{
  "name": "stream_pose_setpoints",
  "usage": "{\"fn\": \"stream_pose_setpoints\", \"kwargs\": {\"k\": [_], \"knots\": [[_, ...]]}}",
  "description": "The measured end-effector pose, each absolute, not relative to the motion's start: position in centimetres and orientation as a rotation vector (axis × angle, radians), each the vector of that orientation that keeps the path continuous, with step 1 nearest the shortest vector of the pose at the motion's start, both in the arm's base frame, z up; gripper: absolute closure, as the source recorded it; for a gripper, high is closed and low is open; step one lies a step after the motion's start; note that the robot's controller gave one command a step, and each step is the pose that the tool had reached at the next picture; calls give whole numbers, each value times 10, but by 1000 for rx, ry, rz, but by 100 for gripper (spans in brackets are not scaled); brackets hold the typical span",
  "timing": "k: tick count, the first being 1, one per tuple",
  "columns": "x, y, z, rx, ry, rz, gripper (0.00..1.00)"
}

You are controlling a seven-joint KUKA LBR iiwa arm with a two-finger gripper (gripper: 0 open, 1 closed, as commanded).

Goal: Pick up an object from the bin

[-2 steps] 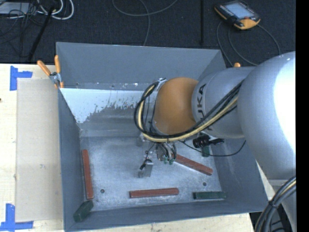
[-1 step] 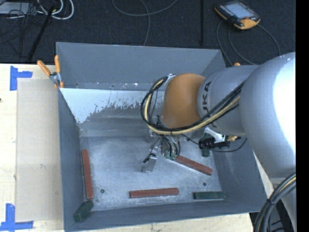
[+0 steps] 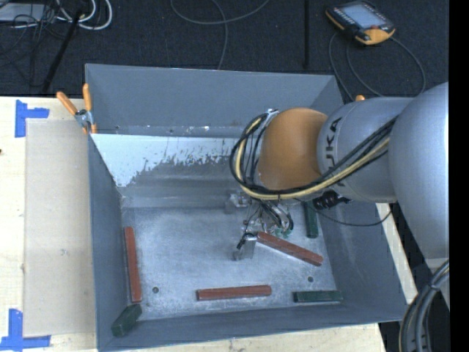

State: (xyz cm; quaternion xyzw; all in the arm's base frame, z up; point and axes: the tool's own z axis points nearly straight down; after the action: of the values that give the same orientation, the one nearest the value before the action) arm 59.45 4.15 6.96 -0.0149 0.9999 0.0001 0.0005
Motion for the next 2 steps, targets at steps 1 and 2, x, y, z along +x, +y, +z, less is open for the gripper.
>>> {"fn": "stream_pose_setpoints", "kwargs": {"k": [1,2], "knots": [[609,7,70,-121,3138,1,0],[614,-30,70,85,3139,1,0]]}}
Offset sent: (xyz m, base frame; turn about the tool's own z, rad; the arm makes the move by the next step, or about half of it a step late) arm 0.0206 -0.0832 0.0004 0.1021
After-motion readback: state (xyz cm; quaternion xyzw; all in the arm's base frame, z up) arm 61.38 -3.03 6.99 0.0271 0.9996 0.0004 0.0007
